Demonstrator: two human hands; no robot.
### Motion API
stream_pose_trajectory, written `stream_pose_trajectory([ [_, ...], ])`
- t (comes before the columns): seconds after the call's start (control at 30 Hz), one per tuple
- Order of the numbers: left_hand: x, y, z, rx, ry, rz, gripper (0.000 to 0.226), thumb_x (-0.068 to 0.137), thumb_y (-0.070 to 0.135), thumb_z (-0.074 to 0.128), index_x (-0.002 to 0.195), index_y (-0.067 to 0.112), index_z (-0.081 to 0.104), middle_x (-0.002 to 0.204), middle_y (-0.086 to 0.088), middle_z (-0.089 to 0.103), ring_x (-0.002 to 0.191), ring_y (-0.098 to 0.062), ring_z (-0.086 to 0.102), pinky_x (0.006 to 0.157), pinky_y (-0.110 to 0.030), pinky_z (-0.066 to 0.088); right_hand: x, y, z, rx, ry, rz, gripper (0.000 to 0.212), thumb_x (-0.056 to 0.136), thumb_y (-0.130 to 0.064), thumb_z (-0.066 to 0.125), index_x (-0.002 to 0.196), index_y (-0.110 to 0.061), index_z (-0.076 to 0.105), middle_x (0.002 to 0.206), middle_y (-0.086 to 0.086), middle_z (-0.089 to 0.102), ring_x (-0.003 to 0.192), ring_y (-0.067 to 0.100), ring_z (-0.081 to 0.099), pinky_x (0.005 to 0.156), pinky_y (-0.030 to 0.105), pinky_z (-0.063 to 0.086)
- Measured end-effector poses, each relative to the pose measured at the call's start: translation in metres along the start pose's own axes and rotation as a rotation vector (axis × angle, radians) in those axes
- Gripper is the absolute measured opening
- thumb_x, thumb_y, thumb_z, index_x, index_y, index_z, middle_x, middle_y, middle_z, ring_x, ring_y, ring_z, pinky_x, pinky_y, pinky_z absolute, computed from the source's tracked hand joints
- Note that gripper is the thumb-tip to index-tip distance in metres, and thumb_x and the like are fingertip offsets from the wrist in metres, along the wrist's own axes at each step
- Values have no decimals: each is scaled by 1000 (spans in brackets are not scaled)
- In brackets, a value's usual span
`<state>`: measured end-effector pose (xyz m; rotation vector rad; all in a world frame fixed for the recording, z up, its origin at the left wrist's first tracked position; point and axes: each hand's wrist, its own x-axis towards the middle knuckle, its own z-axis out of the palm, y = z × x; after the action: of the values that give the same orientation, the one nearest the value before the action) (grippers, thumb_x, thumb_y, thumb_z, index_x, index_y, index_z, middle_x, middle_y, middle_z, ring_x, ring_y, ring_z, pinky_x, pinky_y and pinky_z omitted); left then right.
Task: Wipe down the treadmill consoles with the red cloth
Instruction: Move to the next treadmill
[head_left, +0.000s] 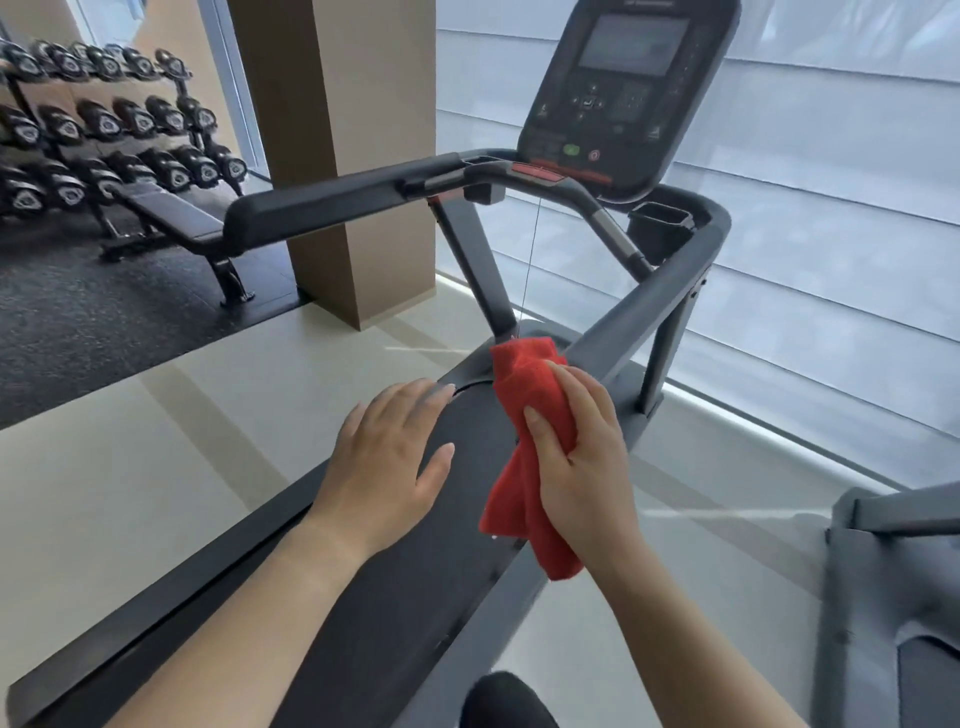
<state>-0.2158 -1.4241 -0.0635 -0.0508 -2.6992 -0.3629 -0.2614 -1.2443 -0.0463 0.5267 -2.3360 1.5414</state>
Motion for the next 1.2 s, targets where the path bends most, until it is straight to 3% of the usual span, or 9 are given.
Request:
stream_pose_trajectory([
  [0.17,13,-45,-11,-12,45,-36,49,89,36,43,134,19,41,138,-4,46,127,-24,41,101,-48,37,26,-27,46,-3,-43,-26,40,93,-30,52,133,-32,45,135,-17,40,122,13,42,101,40,40],
  [0.3,21,-88,-12,4,19,-68,52,88,39,39,136,19,40,139,-4,45,128,-24,40,102,-48,38,44,-26,91,10,-66,8,41,94,-29,50,135,-28,43,138,-14,39,124,12,40,101,28,35],
  [0.47,35,-154,4,22,-44,-127,56,87,45,29,136,19,40,139,-1,44,129,-20,38,104,-46,36,72,0,165,25,-102,64,38,93,-26,52,131,-27,47,135,-14,42,121,10,42,101,26,35],
  [0.77,171,-266,43,1,-203,-155,55,88,43,33,137,19,41,140,-1,44,130,-19,37,104,-38,30,189,49,283,-1,-165,239,37,94,-24,52,131,-25,49,135,-16,42,121,12,40,99,20,29],
  [1.03,335,-280,23,-3,-300,-22,53,89,39,39,137,20,40,141,1,42,131,-18,35,105,-38,30,314,39,278,-56,-141,321,36,94,-27,51,130,-29,49,137,-17,40,120,13,39,97,16,27],
  [1.2,399,-255,9,-32,-353,85,59,87,47,26,139,21,37,143,2,40,132,-16,33,106,-35,25,359,30,239,-112,-45,400,37,94,-27,51,131,-32,48,137,-21,39,120,11,38,92,0,19],
])
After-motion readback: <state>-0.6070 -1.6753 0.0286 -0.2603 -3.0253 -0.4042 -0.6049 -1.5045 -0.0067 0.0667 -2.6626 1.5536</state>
